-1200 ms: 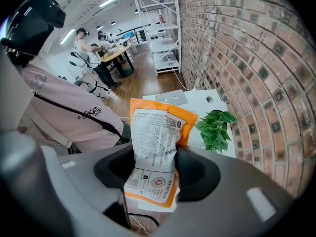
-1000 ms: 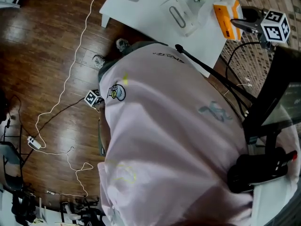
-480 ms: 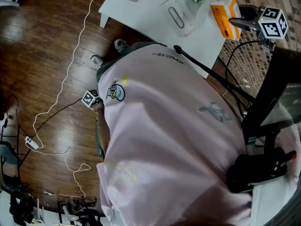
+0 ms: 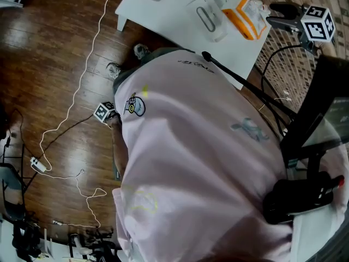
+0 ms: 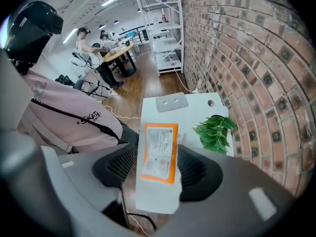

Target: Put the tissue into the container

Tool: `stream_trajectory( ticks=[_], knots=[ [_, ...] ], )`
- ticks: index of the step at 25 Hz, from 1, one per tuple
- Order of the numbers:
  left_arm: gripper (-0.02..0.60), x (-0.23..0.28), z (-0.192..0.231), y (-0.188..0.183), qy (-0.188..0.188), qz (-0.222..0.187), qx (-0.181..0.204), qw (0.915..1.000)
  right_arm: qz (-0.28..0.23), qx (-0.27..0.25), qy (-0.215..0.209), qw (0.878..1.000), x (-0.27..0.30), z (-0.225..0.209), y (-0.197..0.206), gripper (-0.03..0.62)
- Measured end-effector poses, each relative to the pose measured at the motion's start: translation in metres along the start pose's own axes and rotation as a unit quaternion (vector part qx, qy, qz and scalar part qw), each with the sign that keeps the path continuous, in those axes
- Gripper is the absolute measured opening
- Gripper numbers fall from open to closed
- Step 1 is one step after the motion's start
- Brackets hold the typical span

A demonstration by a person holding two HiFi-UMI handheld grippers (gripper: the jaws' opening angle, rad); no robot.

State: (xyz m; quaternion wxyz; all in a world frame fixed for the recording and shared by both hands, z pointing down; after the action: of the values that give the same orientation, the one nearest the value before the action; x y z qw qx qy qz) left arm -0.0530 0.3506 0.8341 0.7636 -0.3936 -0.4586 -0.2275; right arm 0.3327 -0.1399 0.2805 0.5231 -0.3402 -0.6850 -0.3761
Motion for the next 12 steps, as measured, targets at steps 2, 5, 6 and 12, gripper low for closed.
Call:
stream_trajectory(
  ticks=[2,5,6,12],
  knots=[
    [0.005,0.003,0.002,0.006,-0.005,0.005,0.000,1.0000,-0.008,-0.003,0.012,1.000,-0.006,-0.006,0.000,0.272],
    [0.005,0.009,0.005,0.013,-0.009,0.012,-0.003,0.9999,-0.006,0.001,0.018,1.000,-0.008,-0.012,0.004,0.272],
    [0.005,0.010,0.008,0.015,-0.010,0.013,-0.003,0.9999,-0.003,0.002,0.017,1.000,-0.007,-0.010,0.006,0.270],
    [0.005,0.012,0.006,0.021,-0.007,0.019,-0.010,0.9997,0.011,-0.004,0.032,0.999,-0.001,-0.018,0.017,0.270]
  ],
)
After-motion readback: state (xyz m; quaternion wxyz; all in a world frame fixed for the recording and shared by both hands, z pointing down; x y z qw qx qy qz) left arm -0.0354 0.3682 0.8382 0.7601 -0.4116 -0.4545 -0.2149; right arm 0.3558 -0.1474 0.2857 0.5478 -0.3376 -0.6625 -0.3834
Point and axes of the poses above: the fingertips, and each gripper's own axes: x forward along the fingers, z to its left, y out of its underside, the point moved 1 cm from there along -x, backward along the fingers, and after that the axes turned 3 degrees about z, right-handed, at the moved point
